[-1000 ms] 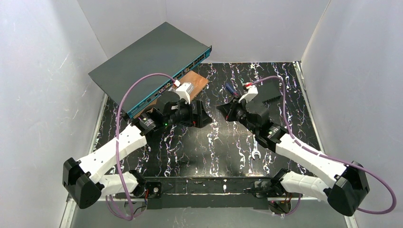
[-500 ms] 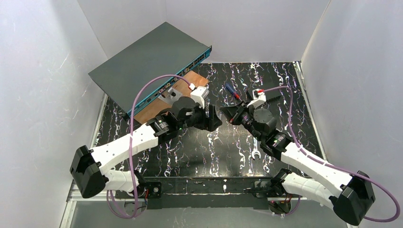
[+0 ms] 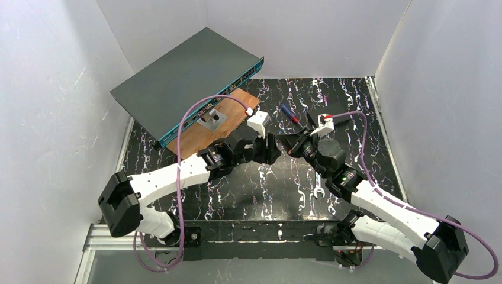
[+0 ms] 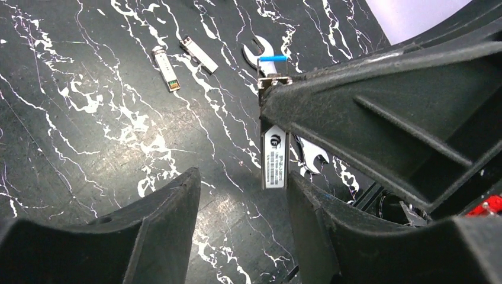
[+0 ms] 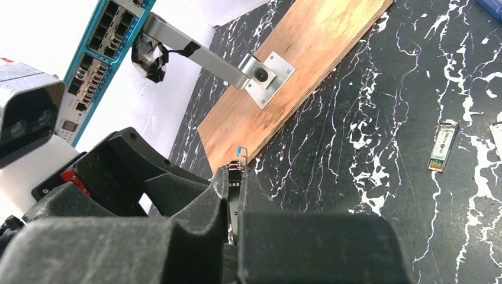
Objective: Insert the plug into the switch port
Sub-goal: Pick up the connector from the center of the board.
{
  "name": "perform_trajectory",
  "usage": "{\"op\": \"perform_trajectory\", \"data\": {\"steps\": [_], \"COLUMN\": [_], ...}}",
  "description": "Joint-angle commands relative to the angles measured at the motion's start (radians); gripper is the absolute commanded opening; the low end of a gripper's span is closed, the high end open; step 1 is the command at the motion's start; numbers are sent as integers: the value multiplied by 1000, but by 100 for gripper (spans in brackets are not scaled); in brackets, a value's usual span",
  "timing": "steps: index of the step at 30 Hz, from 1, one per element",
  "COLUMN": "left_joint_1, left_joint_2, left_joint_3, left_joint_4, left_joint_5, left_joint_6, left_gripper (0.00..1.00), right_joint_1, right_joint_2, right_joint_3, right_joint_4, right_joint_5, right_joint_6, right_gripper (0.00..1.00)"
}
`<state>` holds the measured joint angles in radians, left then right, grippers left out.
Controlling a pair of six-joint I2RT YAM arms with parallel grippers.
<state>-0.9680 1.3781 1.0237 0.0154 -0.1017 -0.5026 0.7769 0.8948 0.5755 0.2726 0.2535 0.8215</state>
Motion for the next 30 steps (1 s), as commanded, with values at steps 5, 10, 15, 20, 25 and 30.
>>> {"op": "perform_trajectory", "data": {"steps": [5,10,15,20,25,30], "left_joint_1": [-19,-23,-23,-23,-23,-22], "left_joint_2": [27,30,30,27,62,79], "left_joint_3": [38,36,32,29,111,184], "left_joint_4": [57,63,63,51,-144,-331], "left_joint_5": [-31,-33,-51,-54,-44,-32], "left_joint_6": [-5,-9,-10,13,92,155], "left_gripper": [51,41,30,4,0,0], "right_joint_1": [1,0,0,0,0,0], "right_joint_2": [-28,-27,-26,-27,-14,8], "right_joint_3": [-9,-9,-12,-24,-5,29], "right_joint_4": [69,71,70,65,25,-14], "right_joint_5": [17,18,15,8,-16,-38], "right_joint_6": [18,15,11,13,-48,-122], "right_gripper": [1,1,1,1,3,16]}}
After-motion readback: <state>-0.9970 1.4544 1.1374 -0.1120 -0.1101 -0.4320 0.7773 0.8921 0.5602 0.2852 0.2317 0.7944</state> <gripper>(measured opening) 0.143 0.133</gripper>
